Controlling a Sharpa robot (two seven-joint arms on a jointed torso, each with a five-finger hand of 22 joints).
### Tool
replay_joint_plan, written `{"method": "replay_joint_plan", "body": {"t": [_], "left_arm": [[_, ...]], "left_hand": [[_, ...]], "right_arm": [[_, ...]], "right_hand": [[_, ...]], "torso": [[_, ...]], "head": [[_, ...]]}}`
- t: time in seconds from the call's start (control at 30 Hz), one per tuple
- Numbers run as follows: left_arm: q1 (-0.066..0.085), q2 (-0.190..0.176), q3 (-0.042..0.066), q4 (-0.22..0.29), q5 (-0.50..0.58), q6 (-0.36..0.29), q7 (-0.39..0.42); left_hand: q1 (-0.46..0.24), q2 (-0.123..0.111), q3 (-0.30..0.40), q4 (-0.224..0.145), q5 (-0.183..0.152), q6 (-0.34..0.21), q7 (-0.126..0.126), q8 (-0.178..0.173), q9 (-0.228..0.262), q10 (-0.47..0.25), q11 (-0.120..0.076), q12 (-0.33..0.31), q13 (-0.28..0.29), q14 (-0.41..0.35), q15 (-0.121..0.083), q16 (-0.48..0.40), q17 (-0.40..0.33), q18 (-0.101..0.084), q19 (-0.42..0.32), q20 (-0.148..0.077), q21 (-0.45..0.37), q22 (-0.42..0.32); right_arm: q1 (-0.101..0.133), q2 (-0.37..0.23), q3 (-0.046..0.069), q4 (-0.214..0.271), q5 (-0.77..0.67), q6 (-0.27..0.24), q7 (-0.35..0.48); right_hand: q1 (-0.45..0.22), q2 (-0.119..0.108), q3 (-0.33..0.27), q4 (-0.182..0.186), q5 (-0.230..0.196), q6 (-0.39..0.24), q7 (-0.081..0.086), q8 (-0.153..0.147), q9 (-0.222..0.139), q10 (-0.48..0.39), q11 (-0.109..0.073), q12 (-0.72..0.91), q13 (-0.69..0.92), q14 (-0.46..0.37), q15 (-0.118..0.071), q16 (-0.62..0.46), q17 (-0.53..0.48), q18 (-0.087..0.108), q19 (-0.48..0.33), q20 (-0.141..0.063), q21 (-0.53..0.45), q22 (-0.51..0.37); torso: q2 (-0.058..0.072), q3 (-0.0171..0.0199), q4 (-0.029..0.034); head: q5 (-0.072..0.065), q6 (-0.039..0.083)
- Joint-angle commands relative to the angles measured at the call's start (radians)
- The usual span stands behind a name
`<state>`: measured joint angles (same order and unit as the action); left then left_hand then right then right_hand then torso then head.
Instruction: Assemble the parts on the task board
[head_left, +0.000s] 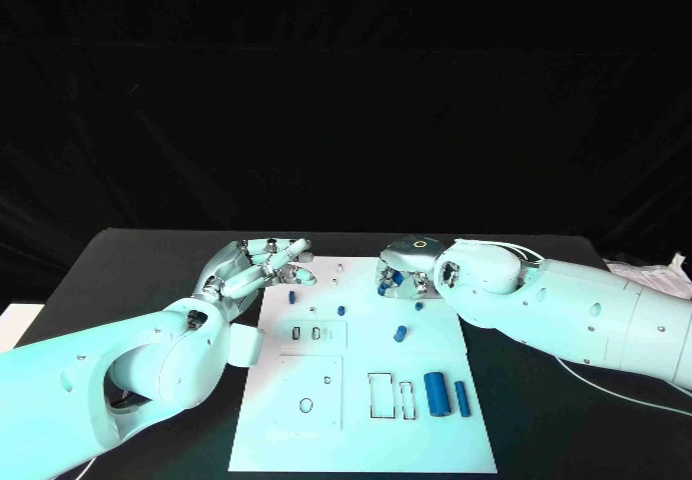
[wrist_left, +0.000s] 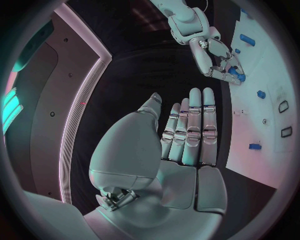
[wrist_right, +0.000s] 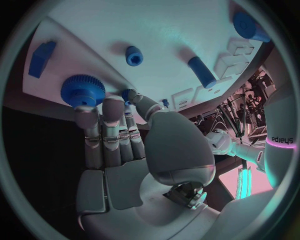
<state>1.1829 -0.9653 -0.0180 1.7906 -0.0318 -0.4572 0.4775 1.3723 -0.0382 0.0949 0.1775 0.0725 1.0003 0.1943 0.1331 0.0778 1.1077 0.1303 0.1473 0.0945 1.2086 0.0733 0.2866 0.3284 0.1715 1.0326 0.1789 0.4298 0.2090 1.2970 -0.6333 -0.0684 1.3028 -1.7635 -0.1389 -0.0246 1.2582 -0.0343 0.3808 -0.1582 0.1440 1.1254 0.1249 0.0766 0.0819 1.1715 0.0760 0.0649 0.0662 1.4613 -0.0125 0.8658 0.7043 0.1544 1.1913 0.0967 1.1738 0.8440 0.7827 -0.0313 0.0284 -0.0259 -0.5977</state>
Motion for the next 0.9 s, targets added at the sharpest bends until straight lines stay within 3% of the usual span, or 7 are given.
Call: {"method": "replay_joint_plan", "body": {"t": [0.03, 0.5, 0.67, 0.9], "left_arm": [[0.002, 0.0, 0.001, 0.004, 0.002, 0.027, 0.0], [0.003, -0.002, 0.001, 0.004, 0.007, 0.031, -0.006], [0.004, -0.003, 0.001, 0.002, 0.014, 0.031, -0.006], [0.004, -0.004, 0.001, 0.001, 0.019, 0.034, -0.006]], "left_hand": [[0.001, 0.005, -0.001, -0.005, -0.003, -0.002, 0.006, -0.007, -0.001, -0.003, 0.007, -0.006, 0.001, -0.006, 0.003, -0.006, 0.002, 0.008, -0.003, 0.003, 0.0, 0.001], [0.008, 0.011, 0.003, -0.011, -0.002, -0.002, 0.007, -0.01, -0.001, -0.004, 0.008, -0.01, 0.001, -0.005, 0.003, -0.008, 0.009, 0.008, -0.003, 0.003, 0.001, 0.001], [0.011, 0.012, 0.005, -0.014, -0.002, -0.002, 0.007, -0.011, -0.001, -0.003, 0.008, -0.011, 0.002, -0.004, 0.003, -0.009, 0.012, 0.009, -0.003, 0.003, 0.001, 0.002], [0.014, 0.014, 0.006, -0.017, -0.002, -0.001, 0.007, -0.012, -0.001, -0.003, 0.008, -0.013, 0.002, -0.003, 0.003, -0.01, 0.014, 0.009, -0.003, 0.003, 0.001, 0.002]], "right_arm": [[-0.001, 0.004, -0.001, -0.004, -0.013, 0.024, -0.005], [-0.003, 0.018, -0.003, -0.026, 0.011, 0.044, -0.009], [-0.003, 0.015, -0.003, -0.026, 0.059, -0.078, 0.003], [-0.002, 0.022, -0.001, -0.019, 0.084, -0.2, -0.036]], "right_hand": [[-0.013, -0.004, 0.001, 0.012, -0.011, 0.008, 0.002, -0.002, 0.001, 0.007, -0.002, -0.001, 0.0, 0.017, 0.001, 0.007, 0.005, -0.02, 0.006, -0.002, 0.008, 0.002], [-0.002, -0.01, 0.012, 0.02, -0.004, 0.011, 0.004, -0.006, 0.001, 0.005, -0.001, -0.002, 0.0, 0.014, 0.001, 0.024, 0.019, -0.022, 0.007, -0.001, 0.016, 0.013], [0.018, 0.0, 0.036, 0.024, 0.005, 0.039, 0.0, 0.003, 0.01, 0.037, -0.008, 0.005, 0.004, 0.027, -0.004, 0.094, 0.092, -0.036, 0.052, -0.005, 0.07, 0.1], [0.039, 0.011, 0.065, 0.024, -0.017, 0.047, 0.004, 0.002, 0.017, 0.048, -0.008, 0.0, 0.003, 0.025, -0.004, 0.117, 0.11, -0.04, 0.061, -0.007, 0.089, 0.123]], "torso": [[0.0, 0.0001, 0.0001], [0.001, 0.0006, -0.0012], [0.0, -0.0001, -0.0017], [0.002, 0.0007, -0.0011]], "head": [[0.001, -0.001], [0.005, -0.004], [0.004, -0.002], [0.007, 0.002]]}}
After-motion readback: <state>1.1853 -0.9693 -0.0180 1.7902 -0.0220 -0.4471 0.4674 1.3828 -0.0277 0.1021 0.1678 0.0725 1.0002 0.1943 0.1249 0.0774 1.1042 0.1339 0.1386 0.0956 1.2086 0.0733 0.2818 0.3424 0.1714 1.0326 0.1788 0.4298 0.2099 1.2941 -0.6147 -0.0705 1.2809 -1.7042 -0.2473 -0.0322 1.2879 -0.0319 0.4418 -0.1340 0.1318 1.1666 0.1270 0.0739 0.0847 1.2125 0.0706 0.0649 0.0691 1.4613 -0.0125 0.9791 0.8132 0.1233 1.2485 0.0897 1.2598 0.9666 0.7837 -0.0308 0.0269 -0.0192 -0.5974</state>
